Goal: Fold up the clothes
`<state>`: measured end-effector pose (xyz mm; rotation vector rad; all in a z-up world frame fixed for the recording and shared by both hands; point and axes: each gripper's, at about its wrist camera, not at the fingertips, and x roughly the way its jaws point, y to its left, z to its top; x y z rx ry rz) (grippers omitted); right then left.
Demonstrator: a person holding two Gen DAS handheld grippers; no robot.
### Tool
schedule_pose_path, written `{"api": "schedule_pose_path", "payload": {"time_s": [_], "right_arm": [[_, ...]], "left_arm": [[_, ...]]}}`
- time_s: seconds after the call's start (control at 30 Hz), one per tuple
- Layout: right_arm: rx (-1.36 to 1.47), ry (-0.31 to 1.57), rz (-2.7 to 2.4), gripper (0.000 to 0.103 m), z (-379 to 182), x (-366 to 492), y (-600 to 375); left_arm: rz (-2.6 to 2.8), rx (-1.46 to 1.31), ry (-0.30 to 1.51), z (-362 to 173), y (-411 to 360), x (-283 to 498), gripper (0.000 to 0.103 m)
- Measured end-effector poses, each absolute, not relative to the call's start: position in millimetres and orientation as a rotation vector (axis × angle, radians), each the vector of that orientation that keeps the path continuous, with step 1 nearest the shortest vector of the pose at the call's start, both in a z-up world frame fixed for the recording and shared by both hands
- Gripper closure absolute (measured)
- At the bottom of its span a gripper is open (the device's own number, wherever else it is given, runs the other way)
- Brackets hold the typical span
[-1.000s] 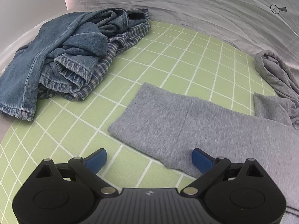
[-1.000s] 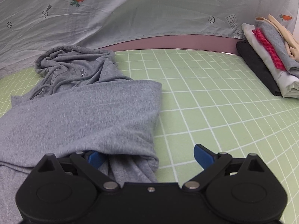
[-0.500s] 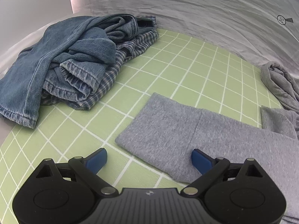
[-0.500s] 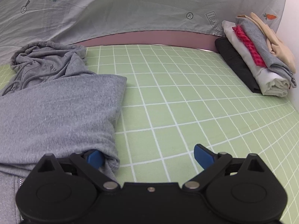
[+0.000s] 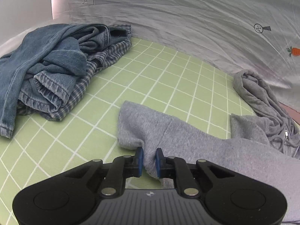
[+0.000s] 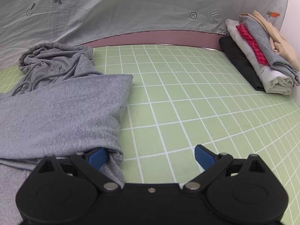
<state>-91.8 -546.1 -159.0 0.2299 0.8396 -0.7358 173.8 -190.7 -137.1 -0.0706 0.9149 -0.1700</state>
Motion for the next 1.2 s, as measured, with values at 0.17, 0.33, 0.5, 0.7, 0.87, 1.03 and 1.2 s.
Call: {"api": "schedule_pose_path", "payload": {"time_s": [0.17,0.33,0.5,0.7,0.87,1.03,1.2], "right_arm": [[0.325,0.794,-0.773,0.004,-148,-120,-550],[0.391,0.756,-0.833,0.004,-143,-152,-556],[0.408,0.738,-0.885,0.004,-143,-166,-570],[0.356,0.7,-0.878,0.004,-132,-156,-568],[0.332,0.694,-0.78,0.004,-130,-119,-555],[0.252,0.68,-0.648,0.004,-132,-60,-525],[0.236,0.74,-0.54,0.017,-144,-13,-503]], "left_arm": [[-0.261,-0.067,0.833,-105,-215,159,0.089],[-0.453,-0.076,0.775,-73,-264,135,0.089],[-0.718,0.016,0.807,-66,-330,99,0.069],[-0.711,0.062,0.838,-75,-336,78,0.022],[-0.491,0.11,0.88,-90,-308,101,0.02],[-0.357,0.099,0.953,-109,-282,124,0.02],[-0.322,0.105,0.998,-125,-274,128,0.02]]}}
